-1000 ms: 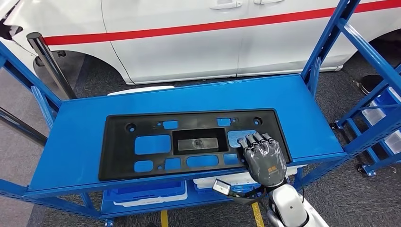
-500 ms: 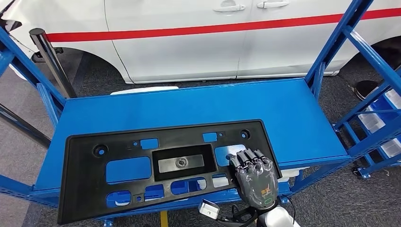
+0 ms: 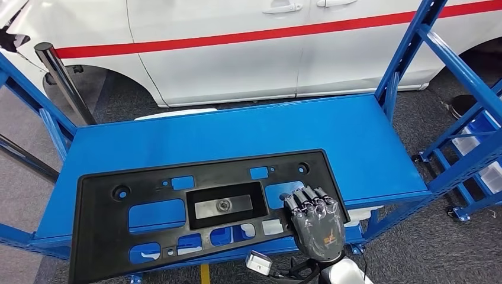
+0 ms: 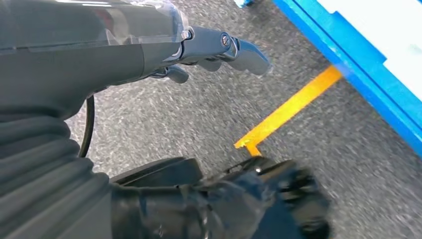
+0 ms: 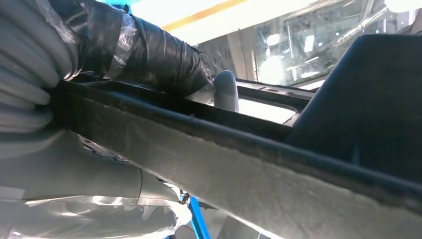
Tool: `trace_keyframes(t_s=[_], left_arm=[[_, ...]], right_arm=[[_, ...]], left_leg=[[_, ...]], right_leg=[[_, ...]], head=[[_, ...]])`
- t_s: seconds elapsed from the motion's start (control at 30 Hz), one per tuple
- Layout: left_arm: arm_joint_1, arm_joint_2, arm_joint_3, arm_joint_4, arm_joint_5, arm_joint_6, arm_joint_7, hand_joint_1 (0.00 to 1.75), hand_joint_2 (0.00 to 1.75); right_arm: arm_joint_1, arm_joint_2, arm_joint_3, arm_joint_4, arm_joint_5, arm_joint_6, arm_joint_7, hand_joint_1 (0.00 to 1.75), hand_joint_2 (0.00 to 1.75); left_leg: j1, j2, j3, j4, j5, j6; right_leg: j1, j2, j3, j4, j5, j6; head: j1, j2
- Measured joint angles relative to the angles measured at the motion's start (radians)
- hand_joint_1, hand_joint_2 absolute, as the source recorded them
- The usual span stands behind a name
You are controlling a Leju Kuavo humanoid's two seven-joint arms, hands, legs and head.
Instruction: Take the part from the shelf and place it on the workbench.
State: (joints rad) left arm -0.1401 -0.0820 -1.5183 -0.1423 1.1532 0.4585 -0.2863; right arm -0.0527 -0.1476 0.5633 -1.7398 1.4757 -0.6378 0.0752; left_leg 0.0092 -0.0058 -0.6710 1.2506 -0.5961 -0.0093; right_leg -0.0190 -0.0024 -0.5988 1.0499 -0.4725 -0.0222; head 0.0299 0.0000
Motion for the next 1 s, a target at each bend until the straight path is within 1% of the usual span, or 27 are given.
trace_keyframes(t_s=[0.03, 0.07, 0.1, 0.13, 0.17, 0.2, 0.23, 0.3, 0.37, 0.4, 0.43, 0.47, 0.5, 0.53, 0.57, 0.6, 0.63, 0.67, 0.7, 0.73, 0.77, 0.83, 0.87, 0.9, 0.93, 0.97, 1.0], left_arm=[[0.001, 0.0, 0.0, 0.0, -0.001, 0.007, 0.006, 0.0, 1.75], [0.002, 0.0, 0.0, 0.0, -0.002, 0.012, 0.01, 0.0, 1.75], [0.002, 0.0, 0.0, 0.0, -0.002, 0.017, 0.013, 0.0, 1.75], [0.001, 0.0, 0.0, 0.0, -0.002, 0.022, 0.015, 0.0, 1.75], [0.001, 0.0, 0.0, 0.0, -0.003, 0.027, 0.016, 0.0, 1.75], [0.0, 0.001, 0.0, 0.0, -0.003, 0.031, 0.017, 0.0, 1.75], [-0.001, 0.001, 0.0, 0.0, -0.003, 0.034, 0.019, 0.0, 1.75], [-0.001, 0.002, 0.0, 0.0, -0.004, 0.038, 0.021, 0.0, 1.75], [0.0, 0.001, 0.0, 0.0, -0.004, 0.042, 0.024, 0.0, 1.75], [-0.001, 0.001, 0.0, 0.0, -0.004, 0.045, 0.026, 0.0, 1.75], [-0.002, 0.001, 0.0, 0.0, -0.003, 0.047, 0.027, 0.0, 1.75], [-0.003, 0.001, 0.0, 0.0, -0.004, 0.049, 0.028, 0.0, 1.75], [-0.003, 0.0, 0.0, 0.0, -0.004, 0.051, 0.03, 0.0, 1.75], [-0.003, 0.0, 0.0, 0.0, -0.004, 0.052, 0.032, 0.0, 1.75], [-0.003, 0.0, 0.0, 0.0, -0.005, 0.053, 0.035, 0.0, 1.75], [-0.002, 0.0, 0.0, 0.0, -0.005, 0.053, 0.038, 0.0, 1.75], [-0.002, 0.0, -0.001, 0.0, -0.006, 0.054, 0.04, 0.0, 1.75], [-0.002, -0.001, -0.001, 0.0, -0.007, 0.054, 0.041, 0.0, 1.75], [-0.003, -0.002, -0.001, 0.0, -0.006, 0.054, 0.043, 0.0, 1.75], [-0.003, -0.002, -0.001, 0.0, -0.006, 0.054, 0.043, 0.0, 1.75], [-0.002, -0.002, -0.001, 0.0, -0.005, 0.054, 0.044, 0.0, 1.75], [-0.001, -0.002, -0.001, 0.0, -0.004, 0.054, 0.045, 0.0, 1.75], [0.0, -0.002, -0.001, 0.0, -0.004, 0.055, 0.045, 0.0, 1.75], [0.0, -0.002, -0.001, 0.0, -0.004, 0.055, 0.045, 0.0, 1.75], [0.0, -0.002, -0.001, 0.0, -0.004, 0.055, 0.045, 0.0, 1.75], [0.0, -0.002, -0.001, 0.0, -0.004, 0.055, 0.045, 0.0, 1.75], [0.0, -0.002, -0.001, 0.0, -0.004, 0.055, 0.045, 0.0, 1.75]], right_arm=[[0.0, 0.0, 0.0, 0.004, -0.001, 0.001, 0.0, 1.66, 1.75], [0.0, 0.0, 0.0, 0.007, -0.001, 0.002, 0.0, 1.66, 1.75], [-0.001, 0.0, 0.0, 0.011, -0.002, 0.002, 0.0, 1.66, 1.75], [-0.002, 0.001, 0.0, 0.013, -0.003, 0.003, 0.0, 1.66, 1.75], [-0.004, 0.003, 0.001, 0.014, -0.003, 0.003, -0.001, 1.66, 1.75], [-0.007, 0.004, 0.001, 0.016, -0.004, 0.004, -0.001, 1.66, 1.75], [-0.01, 0.005, 0.001, 0.017, -0.004, 0.004, -0.001, 1.66, 1.75], [-0.014, 0.007, 0.001, 0.021, -0.005, 0.005, -0.001, 1.66, 1.75], [-0.018, 0.008, 0.002, 0.024, -0.007, 0.01, -0.002, 1.66, 1.75], [-0.021, 0.008, 0.002, 0.026, -0.009, 0.014, -0.003, 1.66, 1.75], [-0.024, 0.008, 0.003, 0.028, -0.011, 0.017, -0.004, 1.66, 1.75], [-0.027, 0.008, 0.003, 0.031, -0.012, 0.019, -0.004, 1.66, 1.75], [-0.028, 0.008, 0.003, 0.034, -0.015, 0.021, -0.004, 1.66, 1.75], [-0.029, 0.008, 0.003, 0.038, -0.017, 0.021, -0.004, 1.66, 1.75], [-0.029, 0.008, 0.003, 0.043, -0.02, 0.023, -0.004, 1.66, 1.75], [-0.03, 0.008, 0.003, 0.047, -0.024, 0.024, -0.004, 1.66, 1.75], [-0.031, 0.008, 0.003, 0.051, -0.027, 0.025, -0.004, 1.66, 1.75], [-0.033, 0.008, 0.003, 0.054, -0.031, 0.026, -0.005, 1.66, 1.75], [-0.036, 0.008, 0.003, 0.056, -0.034, 0.028, -0.006, 1.66, 1.75], [-0.038, 0.008, 0.003, 0.058, -0.037, 0.03, -0.007, 1.66, 1.75], [-0.04, 0.008, 0.003, 0.06, -0.041, 0.032, -0.008, 1.66, 1.75], [-0.041, 0.008, 0.004, 0.063, -0.045, 0.035, -0.01, 1.66, 1.75], [-0.042, 0.008, 0.004, 0.064, -0.046, 0.035, -0.01, 1.66, 1.75], [-0.042, 0.008, 0.005, 0.064, -0.046, 0.035, -0.011, 1.66, 1.75], [-0.043, 0.009, 0.006, 0.064, -0.046, 0.035, -0.012, 1.66, 1.75], [-0.044, 0.01, 0.007, 0.064, -0.046, 0.035, -0.012, 1.66, 1.75], [-0.044, 0.01, 0.007, 0.064, -0.046, 0.035, -0.012, 1.66, 1.75]], left_leg=[[0.001, 0.0, -0.021, 0.045, -0.012, -0.001], [0.0, 0.0, -0.025, 0.054, -0.004, 0.0], [0.0, 0.0, -0.009, 0.021, 0.023, 0.004], [-0.001, 0.0, 0.023, -0.044, 0.061, 0.01], [-0.004, 0.0, 0.059, -0.117, 0.09, 0.019], [-0.007, 0.0, 0.087, -0.178, 0.111, 0.026], [-0.011, 0.0, 0.104, -0.215, 0.12, 0.032], [-0.016, 0.0, 0.108, -0.232, 0.121, 0.037], [-0.01, 0.0, 0.115, -0.248, 0.132, 0.045], [-0.007, 0.001, 0.118, -0.258, 0.138, 0.05], [-0.004, 0.002, 0.121, -0.265, 0.143, 0.054], [-0.006, 0.003, 0.12, -0.266, 0.144, 0.056], [-0.006, 0.004, 0.118, -0.264, 0.144, 0.057], [-0.006, 0.004, 0.117, -0.262, 0.144, 0.057], [-0.006, 0.004, 0.115, -0.26, 0.144, 0.056], [-0.006, 0.003, 0.115, -0.256, 0.142, 0.055], [-0.005, 0.002, 0.114, -0.251, 0.139, 0.053], [-0.005, 0.001, 0.113, -0.244, 0.135, 0.05], [-0.006, 0.0, 0.109, -0.235, 0.13, 0.045], [-0.008, 0.0, 0.106, -0.228, 0.126, 0.04], [-0.009, 0.0, 0.102, -0.222, 0.123, 0.035], [-0.01, -0.001, 0.099, -0.22, 0.123, 0.027], [-0.008, -0.001, 0.097, -0.214, 0.117, 0.022], [-0.007, 0.0, 0.091, -0.198, 0.103, 0.018], [-0.006, 0.0, 0.076, -0.163, 0.078, 0.012], [-0.004, 0.0, 0.052, -0.107, 0.043, 0.007], [-0.004, 0.001, 0.023, -0.039, 0.008, 0.003]], right_leg=[[0.001, -0.001, 0.0, 0.0, 0.0, 0.0], [0.002, -0.001, 0.0, 0.0, 0.0, 0.0], [0.004, 0.0, 0.001, 0.0, 0.0, 0.0], [0.005, 0.0, 0.003, 0.0, 0.0, 0.0], [0.007, 0.0, 0.004, 0.0, 0.0, 0.0], [0.008, 0.001, 0.004, 0.0, 0.0, 0.002], [0.008, 0.001, 0.002, -0.001, 0.001, 0.005], [0.006, 0.001, 0.001, -0.005, 0.005, 0.015], [0.006, 0.0, 0.001, -0.003, 0.001, 0.027], [0.006, 0.001, -0.007, 0.016, -0.014, 0.031], [0.006, 0.001, -0.024, 0.055, -0.039, 0.035], [0.005, 0.002, -0.049, 0.11, -0.07, 0.037], [0.005, 0.002, -0.079, 0.173, -0.1, 0.04], [0.004, 0.002, -0.102, 0.222, -0.116, 0.043], [0.003, 0.001, -0.111, 0.242, -0.114, 0.045], [0.001, 0.001, -0.102, 0.226, -0.095, 0.047], [-0.001, 0.001, -0.076, 0.175, -0.062, 0.048], [-0.003, 0.001, -0.043, 0.111, -0.036, 0.048], [-0.004, 0.001, -0.017, 0.057, -0.017, 0.045], [-0.003, 0.002, -0.001, 0.023, -0.008, 0.041], [-0.001, 0.003, 0.002, 0.012, -0.01, 0.035], [0.001, 0.005, -0.002, 0.013, -0.008, 0.022], [0.001, 0.005, -0.002, 0.012, -0.005, 0.016], [0.0, 0.004, -0.003, 0.01, -0.003, 0.01], [-0.002, 0.003, -0.004, 0.008, -0.001, 0.004], [-0.002, 0.001, -0.006, 0.008, 0.0, 0.001], [-0.001, 0.001, -0.009, 0.008, 0.001, -0.002]], head=[[0.0, 0.0], [0.0, 0.0], [0.0, 0.0], [0.0, 0.0], [0.0, 0.0], [0.001, 0.0], [0.001, 0.0], [0.0, 0.0], [0.001, 0.0], [0.001, 0.0], [0.002, 0.0], [0.002, 0.0], [0.002, 0.0], [0.002, 0.0], [0.002, 0.0], [0.002, 0.0], [0.002, 0.0], [0.002, 0.0], [0.002, 0.0], [0.001, 0.0], [0.001, 0.0], [0.001, 0.0], [0.001, 0.0], [0.0, 0.0], [0.0, 0.0], [0.0, 0.0], [0.0, 0.0]])
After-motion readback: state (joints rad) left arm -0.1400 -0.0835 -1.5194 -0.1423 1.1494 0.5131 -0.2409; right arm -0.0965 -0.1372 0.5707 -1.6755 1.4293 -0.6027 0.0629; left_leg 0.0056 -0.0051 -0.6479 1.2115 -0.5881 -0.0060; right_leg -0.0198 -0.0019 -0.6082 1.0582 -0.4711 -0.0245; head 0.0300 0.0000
